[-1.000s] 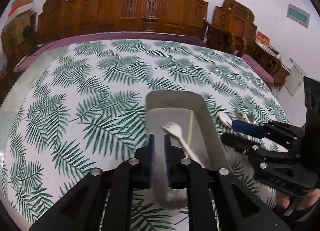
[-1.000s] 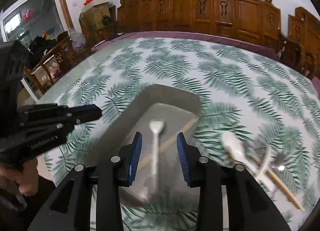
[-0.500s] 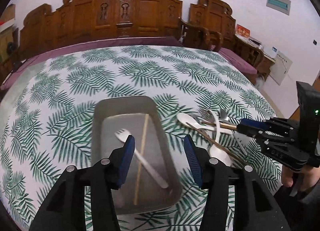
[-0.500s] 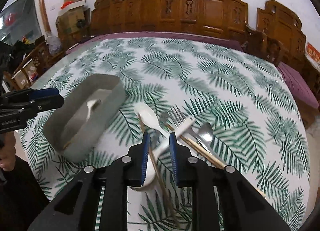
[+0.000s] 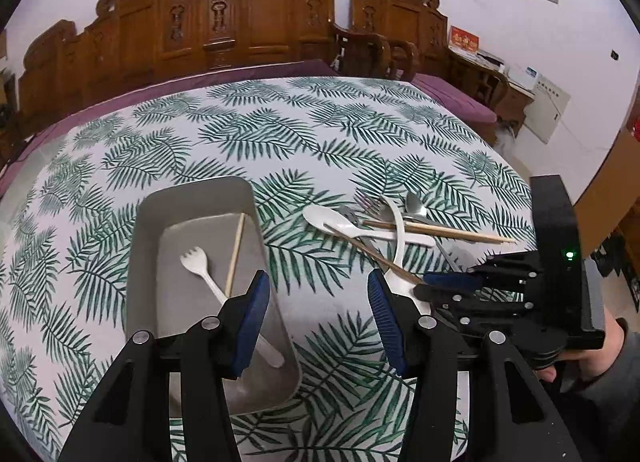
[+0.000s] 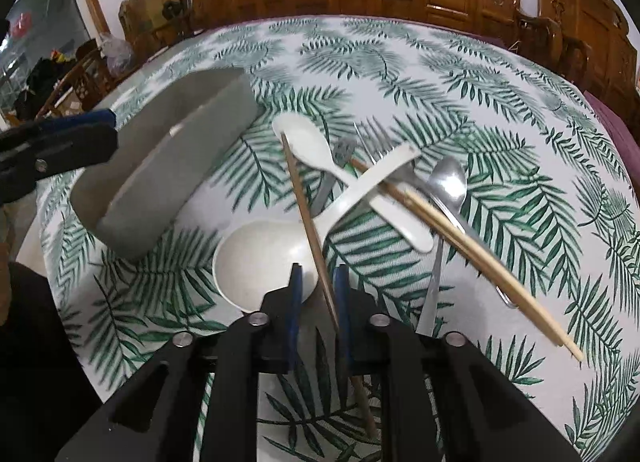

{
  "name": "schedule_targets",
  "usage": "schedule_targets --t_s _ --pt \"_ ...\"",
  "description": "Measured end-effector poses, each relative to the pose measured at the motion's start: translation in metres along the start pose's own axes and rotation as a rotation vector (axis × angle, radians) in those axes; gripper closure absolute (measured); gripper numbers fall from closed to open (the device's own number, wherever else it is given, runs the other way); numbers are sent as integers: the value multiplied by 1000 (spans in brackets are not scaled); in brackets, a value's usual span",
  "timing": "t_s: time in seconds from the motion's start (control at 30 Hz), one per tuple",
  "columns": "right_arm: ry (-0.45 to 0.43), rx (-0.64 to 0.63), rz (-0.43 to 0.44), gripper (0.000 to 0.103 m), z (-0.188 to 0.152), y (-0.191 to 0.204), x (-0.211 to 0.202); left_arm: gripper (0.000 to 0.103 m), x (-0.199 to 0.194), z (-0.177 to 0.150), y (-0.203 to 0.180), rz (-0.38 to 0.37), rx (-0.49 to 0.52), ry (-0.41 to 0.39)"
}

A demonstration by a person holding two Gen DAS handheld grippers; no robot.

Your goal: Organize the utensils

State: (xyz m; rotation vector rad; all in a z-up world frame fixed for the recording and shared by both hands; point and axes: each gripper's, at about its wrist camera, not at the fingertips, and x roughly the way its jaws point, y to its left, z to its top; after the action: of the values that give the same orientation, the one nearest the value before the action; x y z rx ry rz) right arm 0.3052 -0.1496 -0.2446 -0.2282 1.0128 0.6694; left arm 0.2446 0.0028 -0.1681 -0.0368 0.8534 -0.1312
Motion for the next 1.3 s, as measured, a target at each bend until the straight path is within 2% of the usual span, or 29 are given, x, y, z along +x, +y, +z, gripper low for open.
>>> schedule_targets --t_s 0.07,0.17,0.27,0.5,0.77,0.97,1.3 --pt "-3 -6 4 89 0 -1 -1 55 1 0 -4 -1 8 1" --pt "-2 -11 17 97 -1 -2 -1 55 2 -2 -9 3 17 4" --pt "-21 -20 28 97 1 -4 -6 55 4 -4 -12 9 23 8" --pt "-127 48 44 97 8 -27 -37 55 10 -4 -20 25 50 21" --pt "-148 112 -28 97 13 -69 -37 56 20 10 -43 10 115 35" --pt "-144 165 -42 97 13 -91 -31 64 51 19 -66 -3 181 82" --pt "-139 205 -30 97 10 -101 -26 74 112 29 -82 -15 210 175"
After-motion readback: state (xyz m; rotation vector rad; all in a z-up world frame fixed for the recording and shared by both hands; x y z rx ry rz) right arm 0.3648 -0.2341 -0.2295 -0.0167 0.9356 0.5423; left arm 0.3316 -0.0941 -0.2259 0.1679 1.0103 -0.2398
